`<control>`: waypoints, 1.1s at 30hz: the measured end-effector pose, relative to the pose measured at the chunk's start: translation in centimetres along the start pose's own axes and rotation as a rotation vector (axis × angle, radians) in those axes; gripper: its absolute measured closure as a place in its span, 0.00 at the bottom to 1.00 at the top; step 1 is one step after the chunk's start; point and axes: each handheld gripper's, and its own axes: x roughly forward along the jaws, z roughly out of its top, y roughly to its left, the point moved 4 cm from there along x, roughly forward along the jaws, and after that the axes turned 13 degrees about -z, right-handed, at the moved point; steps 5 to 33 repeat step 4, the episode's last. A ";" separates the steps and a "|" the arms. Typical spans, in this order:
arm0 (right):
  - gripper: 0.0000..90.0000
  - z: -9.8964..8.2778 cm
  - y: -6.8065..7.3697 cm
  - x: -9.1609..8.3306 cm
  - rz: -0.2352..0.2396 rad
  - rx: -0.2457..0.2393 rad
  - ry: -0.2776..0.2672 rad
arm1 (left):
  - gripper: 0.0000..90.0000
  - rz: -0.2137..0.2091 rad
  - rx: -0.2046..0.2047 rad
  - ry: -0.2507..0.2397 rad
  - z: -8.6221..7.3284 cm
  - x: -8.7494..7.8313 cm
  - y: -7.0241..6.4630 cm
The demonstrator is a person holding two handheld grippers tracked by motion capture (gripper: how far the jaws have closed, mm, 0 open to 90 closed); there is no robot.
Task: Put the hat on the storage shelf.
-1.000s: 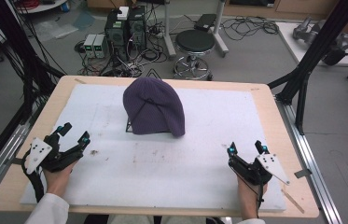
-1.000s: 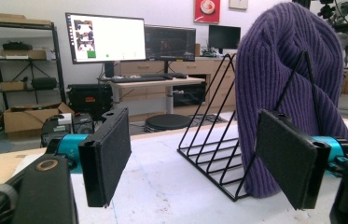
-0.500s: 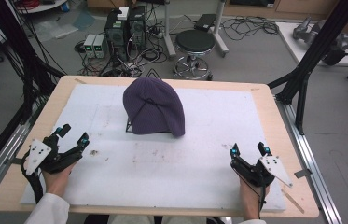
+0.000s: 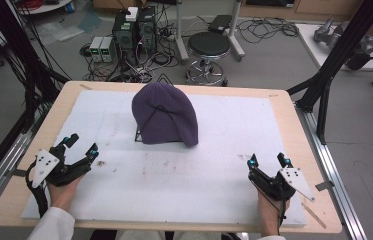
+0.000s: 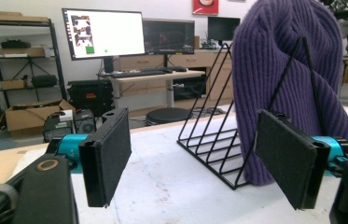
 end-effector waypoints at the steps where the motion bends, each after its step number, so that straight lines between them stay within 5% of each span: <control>1: 0.12 0.0 0.0 0.0 0.001 0.000 0.001 | 0.30 -0.002 0.000 0.003 0.0 0.1 -0.1; 33: 0.12 0.0 -0.1 0.0 0.001 0.003 0.007 | 0.30 -0.006 0.004 0.017 -0.1 0.2 -0.2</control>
